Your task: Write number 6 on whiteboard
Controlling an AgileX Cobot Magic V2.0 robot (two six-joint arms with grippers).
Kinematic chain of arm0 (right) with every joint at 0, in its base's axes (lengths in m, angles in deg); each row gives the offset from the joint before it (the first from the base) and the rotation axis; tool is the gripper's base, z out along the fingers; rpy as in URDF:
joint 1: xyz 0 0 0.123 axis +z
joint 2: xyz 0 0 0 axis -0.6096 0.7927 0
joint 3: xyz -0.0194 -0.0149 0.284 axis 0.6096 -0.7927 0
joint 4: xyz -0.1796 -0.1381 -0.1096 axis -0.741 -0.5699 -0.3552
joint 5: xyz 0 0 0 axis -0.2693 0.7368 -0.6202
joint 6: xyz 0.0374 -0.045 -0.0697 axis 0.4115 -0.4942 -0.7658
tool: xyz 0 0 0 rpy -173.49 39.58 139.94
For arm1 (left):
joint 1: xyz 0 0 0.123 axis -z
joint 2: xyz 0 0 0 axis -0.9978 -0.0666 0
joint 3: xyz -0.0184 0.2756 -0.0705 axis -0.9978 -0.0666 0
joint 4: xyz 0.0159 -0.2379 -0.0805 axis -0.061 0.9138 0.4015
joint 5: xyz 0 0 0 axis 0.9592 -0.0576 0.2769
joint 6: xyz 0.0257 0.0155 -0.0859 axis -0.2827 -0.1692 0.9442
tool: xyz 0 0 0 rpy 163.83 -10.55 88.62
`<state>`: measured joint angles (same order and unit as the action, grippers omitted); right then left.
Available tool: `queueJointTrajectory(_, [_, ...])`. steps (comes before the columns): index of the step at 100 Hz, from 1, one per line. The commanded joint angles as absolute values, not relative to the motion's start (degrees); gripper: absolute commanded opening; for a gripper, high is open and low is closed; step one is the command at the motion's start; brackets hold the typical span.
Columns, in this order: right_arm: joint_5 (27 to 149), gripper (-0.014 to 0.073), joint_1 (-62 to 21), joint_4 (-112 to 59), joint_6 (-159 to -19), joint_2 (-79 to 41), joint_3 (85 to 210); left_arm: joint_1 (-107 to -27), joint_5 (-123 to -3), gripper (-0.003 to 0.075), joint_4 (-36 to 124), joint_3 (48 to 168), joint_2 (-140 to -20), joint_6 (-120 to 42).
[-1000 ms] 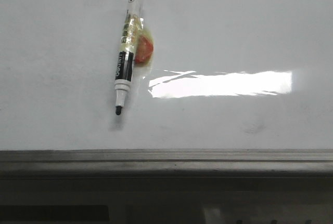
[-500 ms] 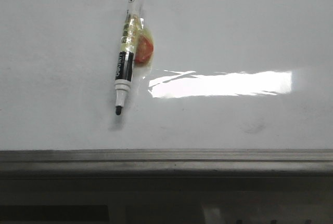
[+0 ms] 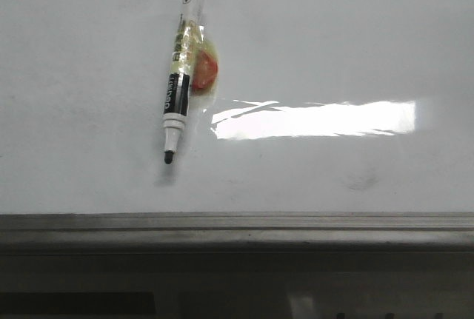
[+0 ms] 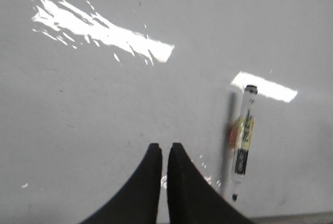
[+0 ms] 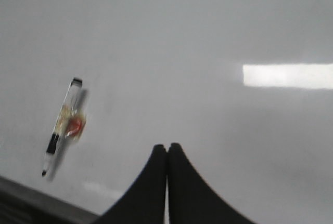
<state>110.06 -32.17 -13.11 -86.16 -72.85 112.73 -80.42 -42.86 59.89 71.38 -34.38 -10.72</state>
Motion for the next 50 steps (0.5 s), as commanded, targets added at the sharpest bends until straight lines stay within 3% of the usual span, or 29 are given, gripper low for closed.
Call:
queueJointTrajectory(1, [112.76,-0.0012,-32.06,-13.49,-88.88,-68.49,117.59,-80.49,-40.17,0.0096,59.27,77.21,-41.50,-14.81])
queueJointTrajectory(14, [113.16,0.0232,-32.06,-13.49,-88.88,-65.44,120.01,-80.49,-37.95,0.0375,64.23,79.77,-49.45,-21.02])
queueJointTrajectory(19, [113.28,0.0332,-32.06,-13.49,-88.88,-64.47,120.41,-80.39,-37.92,0.0434,68.13,79.87,-51.78,-24.87])
queueJointTrajectory(30, [113.59,0.0461,-32.06,-13.49,-88.88,-63.01,120.41,-78.17,-37.92,0.0421,76.50,79.87,-56.05,-34.99])
queueJointTrajectory(50, [112.36,0.0458,-32.02,-13.49,-88.88,-62.98,120.41,-70.45,-40.18,0.0376,75.94,80.51,-63.46,-40.23])
